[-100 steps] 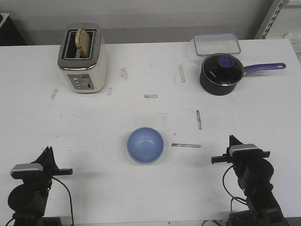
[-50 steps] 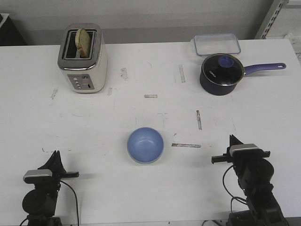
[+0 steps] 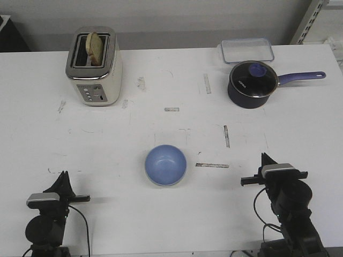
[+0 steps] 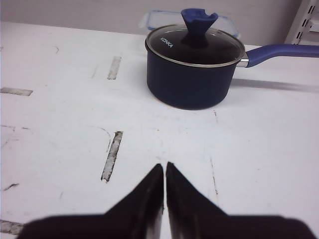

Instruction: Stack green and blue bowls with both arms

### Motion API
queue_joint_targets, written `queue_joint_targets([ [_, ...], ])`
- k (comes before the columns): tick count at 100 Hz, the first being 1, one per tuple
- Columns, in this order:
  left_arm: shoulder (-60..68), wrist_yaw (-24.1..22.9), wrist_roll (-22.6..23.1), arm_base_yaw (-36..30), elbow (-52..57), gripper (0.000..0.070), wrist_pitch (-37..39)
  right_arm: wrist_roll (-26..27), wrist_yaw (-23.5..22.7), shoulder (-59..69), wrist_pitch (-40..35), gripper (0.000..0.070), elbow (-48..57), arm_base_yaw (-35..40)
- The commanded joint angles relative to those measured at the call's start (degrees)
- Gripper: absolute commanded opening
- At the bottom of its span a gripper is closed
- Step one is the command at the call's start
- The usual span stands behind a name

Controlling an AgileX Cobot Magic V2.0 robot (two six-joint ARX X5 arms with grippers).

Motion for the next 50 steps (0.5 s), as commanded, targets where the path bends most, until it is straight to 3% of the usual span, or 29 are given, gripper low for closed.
queue_joint_targets([
  [1,-0.11,-0.02,0.74,-0.02,-1.22,0.0003,0.94,-0.09,0.00,0.24,0.70,0.0000,0.28,0.09],
  [26,-0.11,-0.02,0.74,-0.02,-1.22,0.0003,0.94,0.11,0.02,-1.09,0.37,0.0001,0.17,-0.35],
  [50,-0.11,-0.02,0.74,-0.02,-1.22,0.0003,0.94,0.42,-0.02,-8.55,4.94,0.0000,-7.69,-7.13],
])
